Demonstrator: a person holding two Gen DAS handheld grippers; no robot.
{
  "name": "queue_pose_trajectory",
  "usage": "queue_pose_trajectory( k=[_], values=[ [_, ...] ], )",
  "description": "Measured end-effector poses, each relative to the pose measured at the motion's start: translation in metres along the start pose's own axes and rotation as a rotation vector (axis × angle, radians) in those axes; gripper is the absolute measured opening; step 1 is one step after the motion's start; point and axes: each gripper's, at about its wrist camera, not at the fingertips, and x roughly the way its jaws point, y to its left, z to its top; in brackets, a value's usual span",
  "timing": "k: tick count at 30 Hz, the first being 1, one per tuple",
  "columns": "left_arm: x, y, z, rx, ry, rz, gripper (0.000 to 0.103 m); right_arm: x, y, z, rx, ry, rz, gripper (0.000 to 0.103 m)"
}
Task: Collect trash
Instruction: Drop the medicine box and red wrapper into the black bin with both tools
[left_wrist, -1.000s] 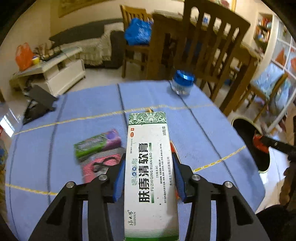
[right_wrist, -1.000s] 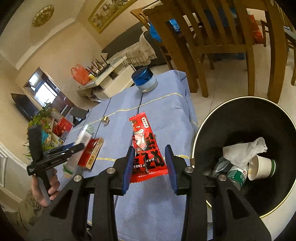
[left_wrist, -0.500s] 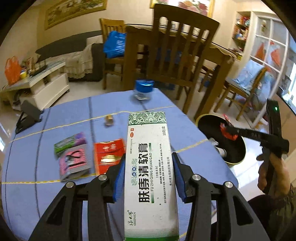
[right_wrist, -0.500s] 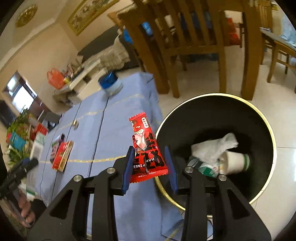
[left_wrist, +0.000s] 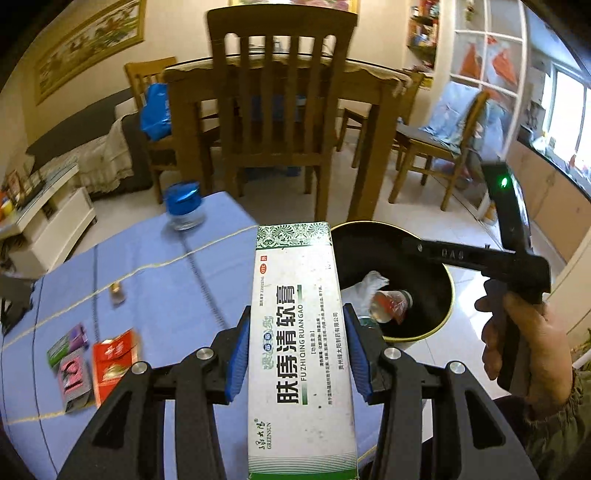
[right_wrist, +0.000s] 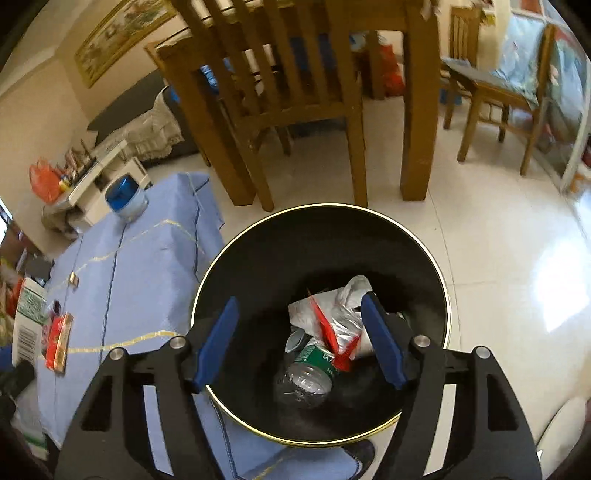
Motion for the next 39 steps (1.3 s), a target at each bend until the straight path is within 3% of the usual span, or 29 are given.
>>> queue_pose_trajectory(
  k=[7, 10, 17, 23, 27, 39],
  values=[
    [0.025, -0.037, 0.01, 0.072, 0.025, -0.021, 0.045, -0.03, -0.02, 0.0, 0.098, -0.094, 0.079, 0.08],
    [0.038, -0.053, 0.016, 0.1, 0.04, -0.032, 0.045, -0.041, -0.036, 0.002, 0.161, -0.135, 0.063, 0.09],
    [0.084, -0.085, 0.039, 0.136, 0.082, -0.072, 0.045, -0.058, -0.08, -0.001, 0.318, -0.204, 0.074, 0.092],
    [0.103, -0.101, 0.054, 0.15, 0.076, -0.072, 0.045, -0.064, -0.098, -0.002, 0.361, -0.23, 0.077, 0.092],
    [0.106, -0.101, 0.057, 0.145, 0.062, -0.042, 0.058, -0.067, -0.096, -0.002, 0.353, -0.243, 0.07, 0.092],
    [0.06, -0.055, 0.017, 0.081, 0.062, -0.017, 0.061, -0.055, -0.072, 0.002, 0.275, -0.214, 0.002, 0.093]
  ],
)
